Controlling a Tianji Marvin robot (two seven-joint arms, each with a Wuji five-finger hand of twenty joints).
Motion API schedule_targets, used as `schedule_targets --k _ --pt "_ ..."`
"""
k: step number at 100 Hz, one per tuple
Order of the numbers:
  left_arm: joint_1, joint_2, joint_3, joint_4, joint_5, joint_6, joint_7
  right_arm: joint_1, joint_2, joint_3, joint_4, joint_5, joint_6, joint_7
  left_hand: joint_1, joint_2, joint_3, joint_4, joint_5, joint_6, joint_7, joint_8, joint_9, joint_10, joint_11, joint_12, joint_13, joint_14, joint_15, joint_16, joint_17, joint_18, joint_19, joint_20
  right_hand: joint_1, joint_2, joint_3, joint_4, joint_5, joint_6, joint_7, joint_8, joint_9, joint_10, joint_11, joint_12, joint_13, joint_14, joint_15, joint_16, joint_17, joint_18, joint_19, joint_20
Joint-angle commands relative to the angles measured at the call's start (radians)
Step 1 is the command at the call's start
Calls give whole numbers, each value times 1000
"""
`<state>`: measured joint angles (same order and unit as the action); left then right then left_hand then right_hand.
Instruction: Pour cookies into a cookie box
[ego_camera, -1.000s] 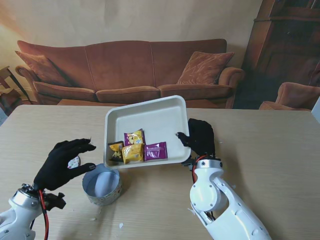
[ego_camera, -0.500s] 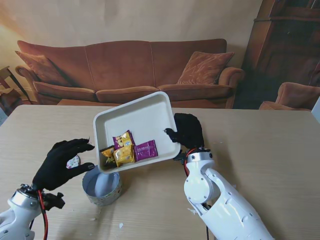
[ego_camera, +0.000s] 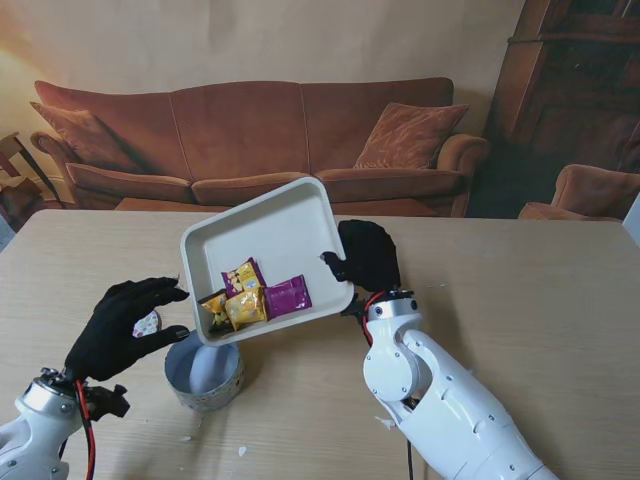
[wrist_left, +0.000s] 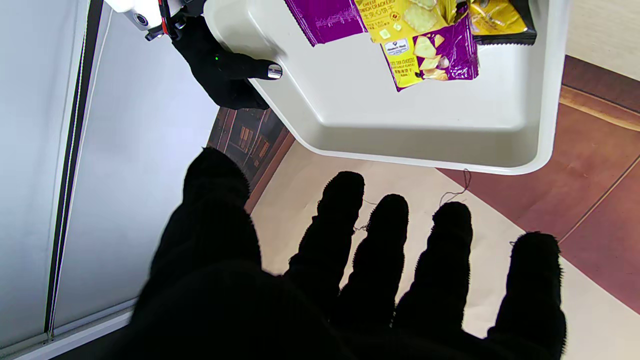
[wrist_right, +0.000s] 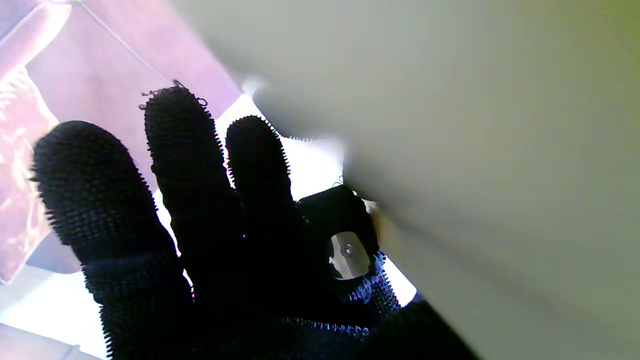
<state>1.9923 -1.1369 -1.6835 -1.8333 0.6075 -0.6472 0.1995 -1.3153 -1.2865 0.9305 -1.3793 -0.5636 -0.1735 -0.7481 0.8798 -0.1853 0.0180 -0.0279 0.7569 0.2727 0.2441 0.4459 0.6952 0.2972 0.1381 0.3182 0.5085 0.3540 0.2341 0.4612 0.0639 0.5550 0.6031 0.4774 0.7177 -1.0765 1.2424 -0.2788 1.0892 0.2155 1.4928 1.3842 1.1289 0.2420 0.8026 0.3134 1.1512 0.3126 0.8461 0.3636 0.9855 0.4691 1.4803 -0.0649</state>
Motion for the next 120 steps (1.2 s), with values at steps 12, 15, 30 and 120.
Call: schedule_targets --k 12,15,30,120 --pt "3 -3 1 -2 5 -2 -9 22 -7 -11 -2 -36 -26 -4 33 39 -31 -5 12 -6 0 -1 6 4 -13 -2 16 6 9 18 -5 11 -1 -8 373 -22 328 -1 67 -266 60 33 24 -50 23 -2 29 -17 36 17 25 -18 60 12" --pt "3 -3 2 -2 5 -1 -8 26 -6 -14 1 -42 -30 -6 33 40 -31 -5 11 -6 0 -1 6 4 -13 -2 15 7 9 18 -4 11 0 -8 372 -20 328 1 67 -267 60 33 24 -50 23 -2 30 -18 36 17 25 -21 61 13" --pt "2 -3 2 -1 6 -4 -8 52 -7 -31 30 -69 -46 -31 32 40 -32 -5 11 -9 0 -1 6 3 -12 -2 17 5 10 18 -4 11 0 -7 367 -14 328 16 60 -280 63 35 25 -54 27 -1 35 -24 37 16 28 -31 66 14" --pt "0 -5 -10 3 40 -18 18 118 -10 -85 90 -141 -83 -92 34 42 -31 -5 11 -7 2 -1 7 4 -8 -1 19 8 13 20 -2 11 9 -5 360 -10 328 40 58 -294 69 29 27 -65 30 -1 42 -37 36 14 32 -44 75 17"
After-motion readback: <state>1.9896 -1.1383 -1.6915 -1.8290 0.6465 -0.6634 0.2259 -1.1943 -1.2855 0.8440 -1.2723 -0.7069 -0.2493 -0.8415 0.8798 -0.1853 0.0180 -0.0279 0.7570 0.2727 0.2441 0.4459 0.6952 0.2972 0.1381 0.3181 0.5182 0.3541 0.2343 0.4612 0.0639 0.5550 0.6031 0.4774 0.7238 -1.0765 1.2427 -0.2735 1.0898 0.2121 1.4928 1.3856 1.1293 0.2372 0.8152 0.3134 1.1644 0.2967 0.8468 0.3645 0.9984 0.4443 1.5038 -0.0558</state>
